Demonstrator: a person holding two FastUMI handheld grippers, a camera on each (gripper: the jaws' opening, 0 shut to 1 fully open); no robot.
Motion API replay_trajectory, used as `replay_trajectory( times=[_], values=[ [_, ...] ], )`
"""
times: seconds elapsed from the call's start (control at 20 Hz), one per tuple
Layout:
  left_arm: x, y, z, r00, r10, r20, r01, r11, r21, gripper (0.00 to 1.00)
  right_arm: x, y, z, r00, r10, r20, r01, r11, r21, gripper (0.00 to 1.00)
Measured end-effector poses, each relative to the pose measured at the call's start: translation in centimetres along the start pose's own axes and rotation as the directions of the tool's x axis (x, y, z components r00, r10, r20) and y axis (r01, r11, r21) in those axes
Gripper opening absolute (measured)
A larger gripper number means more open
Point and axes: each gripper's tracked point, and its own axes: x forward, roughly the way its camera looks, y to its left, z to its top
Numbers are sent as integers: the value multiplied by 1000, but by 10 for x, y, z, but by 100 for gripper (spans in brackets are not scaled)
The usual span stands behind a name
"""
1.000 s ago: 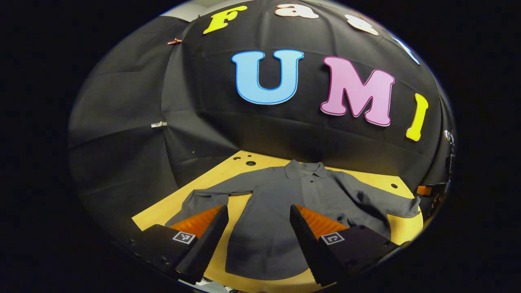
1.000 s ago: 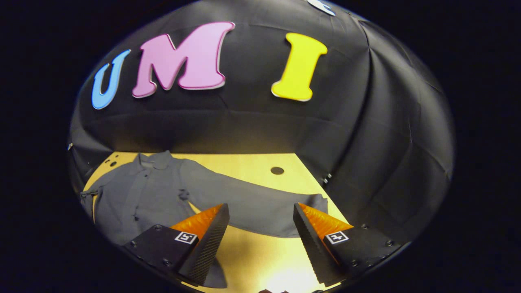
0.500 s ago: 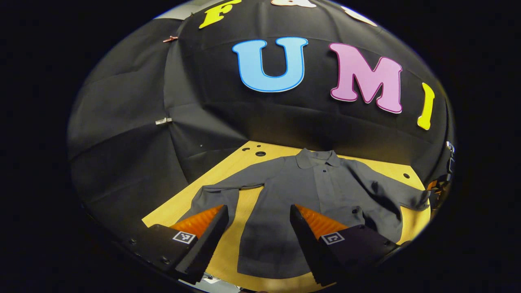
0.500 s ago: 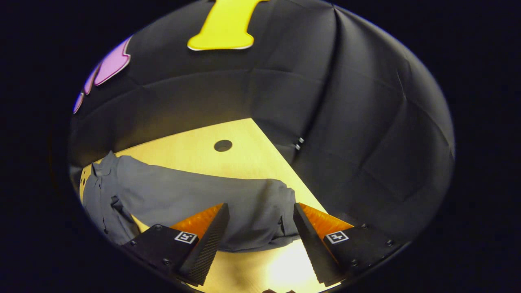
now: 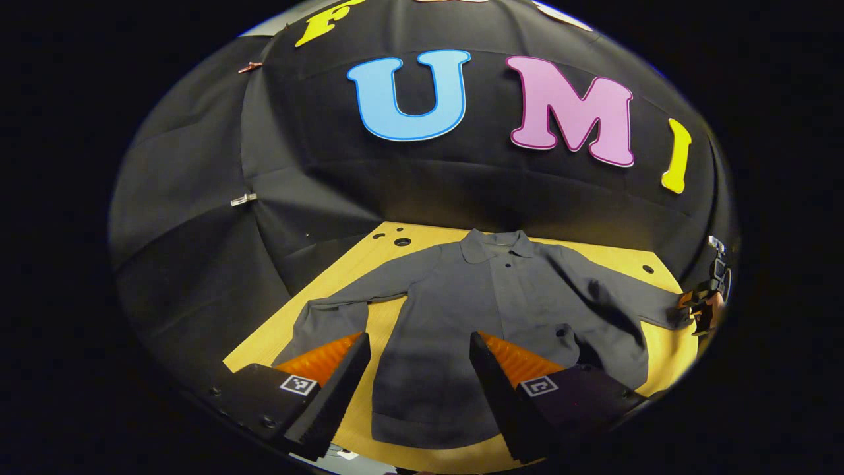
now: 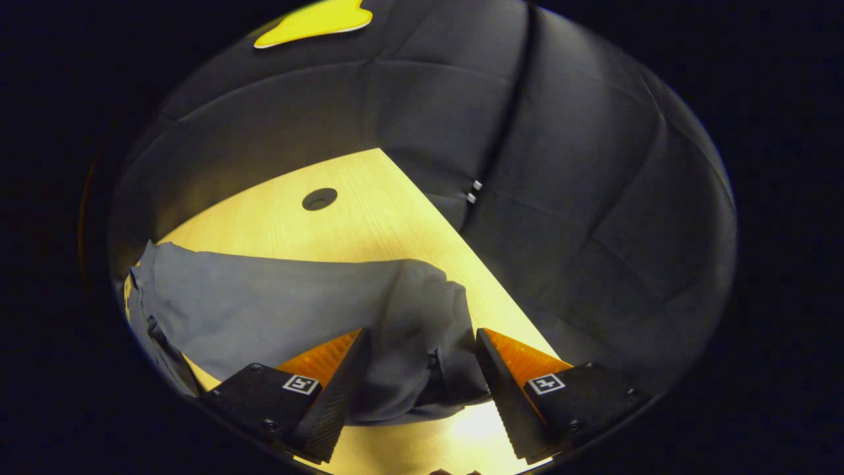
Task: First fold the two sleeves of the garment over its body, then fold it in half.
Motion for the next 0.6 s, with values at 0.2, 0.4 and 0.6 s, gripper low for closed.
replay_trajectory(
  times=[0.2, 0.4, 0.6],
  values=[
    [-4, -1, -4, 1000, 1, -15, -1, 1000, -18, 96, 0, 3, -6, 999, 49, -13, -48, 998, 40, 98],
    [-5, -8, -15, 999, -8, -52, 3, 994, -106, 96, 5, 14, -9, 997, 68, 31, -69, 998, 10, 72],
    [-7, -11, -17, 998, -8, -55, 4, 996, -87, 96, -1, 33, -8, 996, 80, 45, -78, 996, -40, 15]
  ],
)
